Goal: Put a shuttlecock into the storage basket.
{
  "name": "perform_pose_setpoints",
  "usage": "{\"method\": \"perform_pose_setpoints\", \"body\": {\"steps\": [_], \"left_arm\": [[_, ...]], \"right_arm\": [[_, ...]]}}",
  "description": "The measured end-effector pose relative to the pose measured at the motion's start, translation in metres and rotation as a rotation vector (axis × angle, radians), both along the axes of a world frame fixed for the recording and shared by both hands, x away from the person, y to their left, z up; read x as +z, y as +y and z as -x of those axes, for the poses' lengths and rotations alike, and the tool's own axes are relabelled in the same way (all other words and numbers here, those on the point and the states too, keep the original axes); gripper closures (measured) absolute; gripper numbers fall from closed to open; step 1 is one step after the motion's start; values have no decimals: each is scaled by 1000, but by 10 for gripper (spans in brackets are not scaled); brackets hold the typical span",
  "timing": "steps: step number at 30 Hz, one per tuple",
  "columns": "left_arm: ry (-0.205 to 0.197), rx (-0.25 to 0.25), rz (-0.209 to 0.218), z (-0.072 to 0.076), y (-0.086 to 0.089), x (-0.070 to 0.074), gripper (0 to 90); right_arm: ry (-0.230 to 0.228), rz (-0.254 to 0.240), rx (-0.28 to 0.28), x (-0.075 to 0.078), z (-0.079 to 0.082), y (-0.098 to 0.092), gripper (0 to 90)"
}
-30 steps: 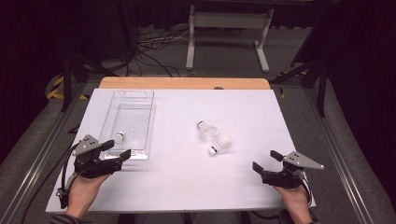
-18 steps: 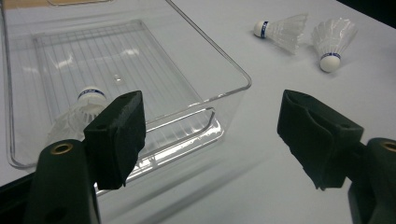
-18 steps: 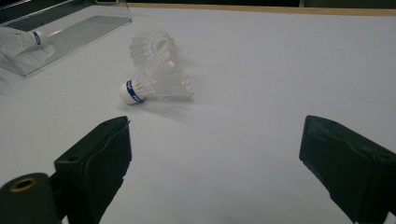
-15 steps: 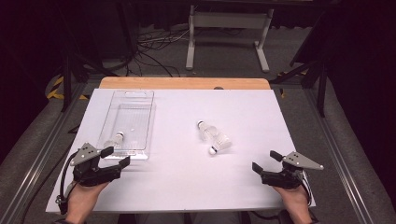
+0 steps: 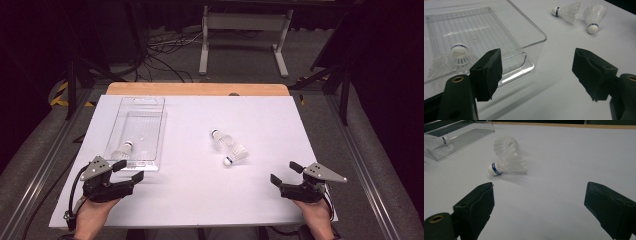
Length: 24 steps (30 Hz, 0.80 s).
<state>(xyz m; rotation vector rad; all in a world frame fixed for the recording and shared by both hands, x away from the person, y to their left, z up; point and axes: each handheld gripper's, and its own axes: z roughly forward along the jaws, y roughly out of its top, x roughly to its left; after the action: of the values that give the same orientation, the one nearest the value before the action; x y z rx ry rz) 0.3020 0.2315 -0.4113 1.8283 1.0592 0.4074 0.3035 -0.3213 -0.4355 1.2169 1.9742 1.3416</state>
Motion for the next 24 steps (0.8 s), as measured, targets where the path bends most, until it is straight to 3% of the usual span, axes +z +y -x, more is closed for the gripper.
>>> {"method": "perform_pose_setpoints", "body": {"steps": [24], "left_arm": [[18, -72, -12, -8, -26, 2, 254]], "right_arm": [[7, 0, 5, 0, -1, 0, 101]]}}
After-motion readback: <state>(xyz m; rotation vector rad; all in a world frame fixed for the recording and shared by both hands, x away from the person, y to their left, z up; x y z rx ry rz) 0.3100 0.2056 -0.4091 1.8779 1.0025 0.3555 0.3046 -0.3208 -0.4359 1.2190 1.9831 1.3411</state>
